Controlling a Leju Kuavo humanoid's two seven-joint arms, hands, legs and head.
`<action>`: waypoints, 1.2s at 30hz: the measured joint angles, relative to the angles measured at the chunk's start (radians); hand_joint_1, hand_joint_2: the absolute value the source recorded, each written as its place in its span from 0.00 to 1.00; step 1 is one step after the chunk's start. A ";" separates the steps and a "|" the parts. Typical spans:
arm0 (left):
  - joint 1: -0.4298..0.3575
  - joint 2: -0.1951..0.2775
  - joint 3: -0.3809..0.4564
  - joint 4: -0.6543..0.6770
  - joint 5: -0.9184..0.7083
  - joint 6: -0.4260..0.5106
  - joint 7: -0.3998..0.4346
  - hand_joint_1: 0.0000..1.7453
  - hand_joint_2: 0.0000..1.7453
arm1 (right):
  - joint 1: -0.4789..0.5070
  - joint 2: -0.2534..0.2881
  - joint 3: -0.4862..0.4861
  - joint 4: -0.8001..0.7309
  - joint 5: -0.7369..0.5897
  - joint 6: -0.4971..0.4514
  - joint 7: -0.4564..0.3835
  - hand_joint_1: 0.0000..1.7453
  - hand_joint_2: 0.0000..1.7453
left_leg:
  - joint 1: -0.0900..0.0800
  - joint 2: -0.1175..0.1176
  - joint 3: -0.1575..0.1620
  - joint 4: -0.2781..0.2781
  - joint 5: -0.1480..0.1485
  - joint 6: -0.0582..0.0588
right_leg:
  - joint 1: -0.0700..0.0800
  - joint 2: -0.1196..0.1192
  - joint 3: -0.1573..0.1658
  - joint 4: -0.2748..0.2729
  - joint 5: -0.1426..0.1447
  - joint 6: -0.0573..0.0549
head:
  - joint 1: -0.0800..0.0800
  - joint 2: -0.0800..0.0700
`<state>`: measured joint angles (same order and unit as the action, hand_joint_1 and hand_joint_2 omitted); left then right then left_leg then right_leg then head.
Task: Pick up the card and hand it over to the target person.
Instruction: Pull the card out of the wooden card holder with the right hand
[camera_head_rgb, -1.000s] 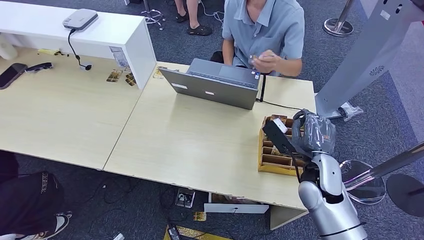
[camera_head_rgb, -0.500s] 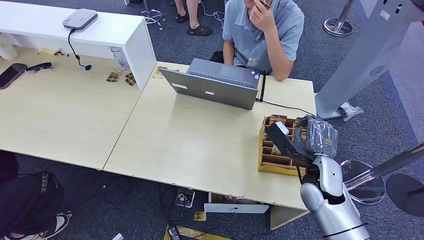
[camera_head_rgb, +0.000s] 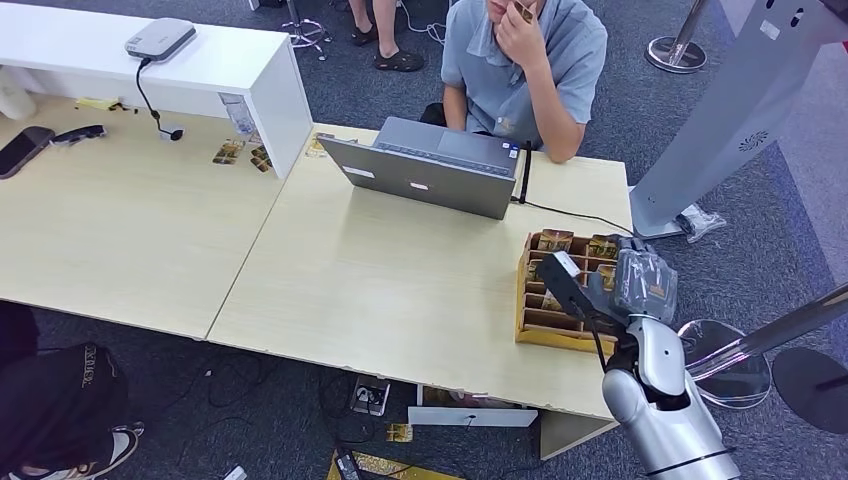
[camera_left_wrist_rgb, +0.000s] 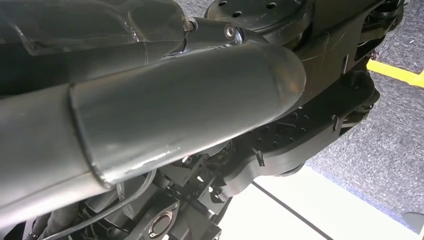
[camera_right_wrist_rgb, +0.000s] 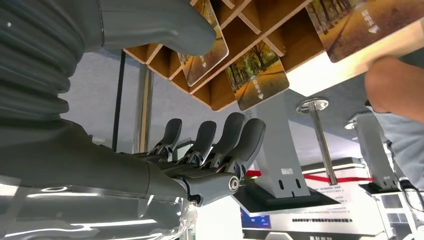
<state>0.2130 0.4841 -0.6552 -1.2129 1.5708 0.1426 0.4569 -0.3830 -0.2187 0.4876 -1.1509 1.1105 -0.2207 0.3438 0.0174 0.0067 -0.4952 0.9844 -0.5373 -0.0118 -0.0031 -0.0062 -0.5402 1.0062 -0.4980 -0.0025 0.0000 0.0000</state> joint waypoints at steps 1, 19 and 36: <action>0.000 0.000 0.000 0.000 0.000 0.000 0.000 0.00 0.00 | 0.001 0.000 0.000 0.002 0.000 0.000 0.000 0.41 1.00 | 0.000 0.000 0.000 0.000 0.000 0.000 | 0.000 0.000 0.000 0.000 0.000 0.000 | 0.000 0.000; -0.001 0.006 -0.003 -0.001 0.000 -0.003 0.004 0.00 0.00 | -0.018 0.006 -0.001 0.065 -0.003 -0.003 -0.011 0.48 1.00 | 0.000 0.001 -0.001 0.000 0.001 0.000 | 0.000 0.001 -0.001 0.000 0.001 0.000 | 0.000 0.000; 0.000 0.002 -0.003 -0.005 0.000 0.002 0.007 0.00 0.00 | -0.012 0.004 -0.012 0.062 -0.006 -0.016 -0.013 0.58 1.00 | 0.000 0.000 0.000 0.000 0.000 0.000 | 0.000 0.000 0.000 0.001 0.000 0.000 | 0.000 0.000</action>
<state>0.2133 0.4857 -0.6584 -1.2183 1.5708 0.1442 0.4641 -0.3947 -0.2144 0.4755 -1.0893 1.1044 -0.2363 0.3312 0.0172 0.0066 -0.4955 0.9847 -0.5373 -0.0119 -0.0032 -0.0063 -0.5406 1.0068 -0.4982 -0.0027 0.0000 0.0000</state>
